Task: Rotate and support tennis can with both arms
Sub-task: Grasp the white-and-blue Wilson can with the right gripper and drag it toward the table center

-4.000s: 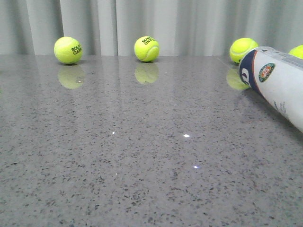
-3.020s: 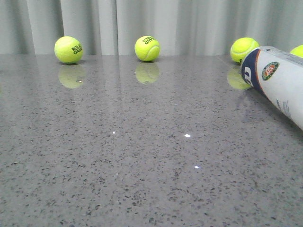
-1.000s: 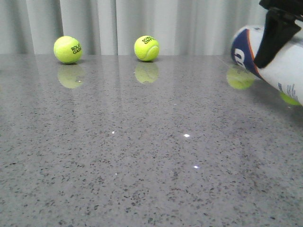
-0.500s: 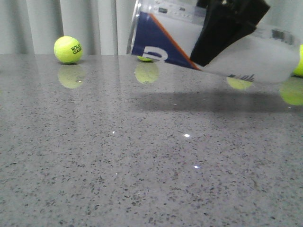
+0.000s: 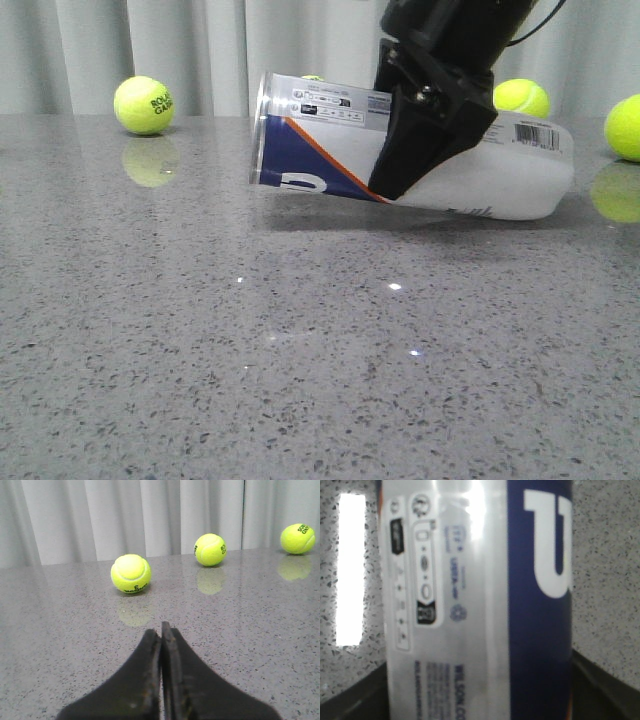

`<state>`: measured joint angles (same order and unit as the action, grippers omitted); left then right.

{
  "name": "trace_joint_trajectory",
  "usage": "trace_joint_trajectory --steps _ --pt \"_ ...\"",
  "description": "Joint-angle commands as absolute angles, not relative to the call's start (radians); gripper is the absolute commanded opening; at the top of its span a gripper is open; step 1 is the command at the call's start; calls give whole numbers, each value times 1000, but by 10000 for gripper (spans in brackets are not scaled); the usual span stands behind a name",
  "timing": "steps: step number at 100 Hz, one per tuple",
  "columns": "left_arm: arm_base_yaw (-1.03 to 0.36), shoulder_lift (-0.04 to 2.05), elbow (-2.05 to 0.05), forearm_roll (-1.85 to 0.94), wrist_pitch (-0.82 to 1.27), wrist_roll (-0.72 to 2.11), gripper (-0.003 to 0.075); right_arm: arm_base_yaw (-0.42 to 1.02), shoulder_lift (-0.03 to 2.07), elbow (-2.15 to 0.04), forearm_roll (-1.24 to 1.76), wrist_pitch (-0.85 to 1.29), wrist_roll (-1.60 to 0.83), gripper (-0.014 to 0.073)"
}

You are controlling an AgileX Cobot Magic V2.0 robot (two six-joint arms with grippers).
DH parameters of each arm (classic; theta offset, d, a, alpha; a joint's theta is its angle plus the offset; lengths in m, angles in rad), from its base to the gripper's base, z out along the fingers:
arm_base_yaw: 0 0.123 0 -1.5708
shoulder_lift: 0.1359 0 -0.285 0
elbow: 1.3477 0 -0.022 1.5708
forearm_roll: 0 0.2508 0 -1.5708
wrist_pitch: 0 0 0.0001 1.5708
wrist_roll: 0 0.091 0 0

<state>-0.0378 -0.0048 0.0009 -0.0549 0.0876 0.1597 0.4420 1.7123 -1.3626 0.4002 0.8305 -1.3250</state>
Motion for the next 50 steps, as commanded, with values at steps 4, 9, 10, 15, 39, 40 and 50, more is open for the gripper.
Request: trace_joint_trajectory --steps 4,9,10,15,39,40,50 --pt "-37 -36 45 -60 7 153 -18 442 1665 -1398 429 809 -1334 643" --pt "-37 -36 45 -60 7 153 -18 442 1665 -1398 431 810 -1334 633" --pt "-37 -36 45 -60 7 153 -18 442 1665 -1398 431 810 -1334 633" --pt "-37 -36 45 -60 7 153 -18 442 1664 -1398 434 810 -1334 633" --pt "-37 -36 45 -60 7 153 -18 442 1639 -1398 439 810 -1334 633" --pt "-37 -36 45 -60 7 153 -18 442 1637 -1398 439 810 -1334 633" --pt "-37 -36 45 -60 7 153 -19 442 1604 -1398 439 810 -1334 633"
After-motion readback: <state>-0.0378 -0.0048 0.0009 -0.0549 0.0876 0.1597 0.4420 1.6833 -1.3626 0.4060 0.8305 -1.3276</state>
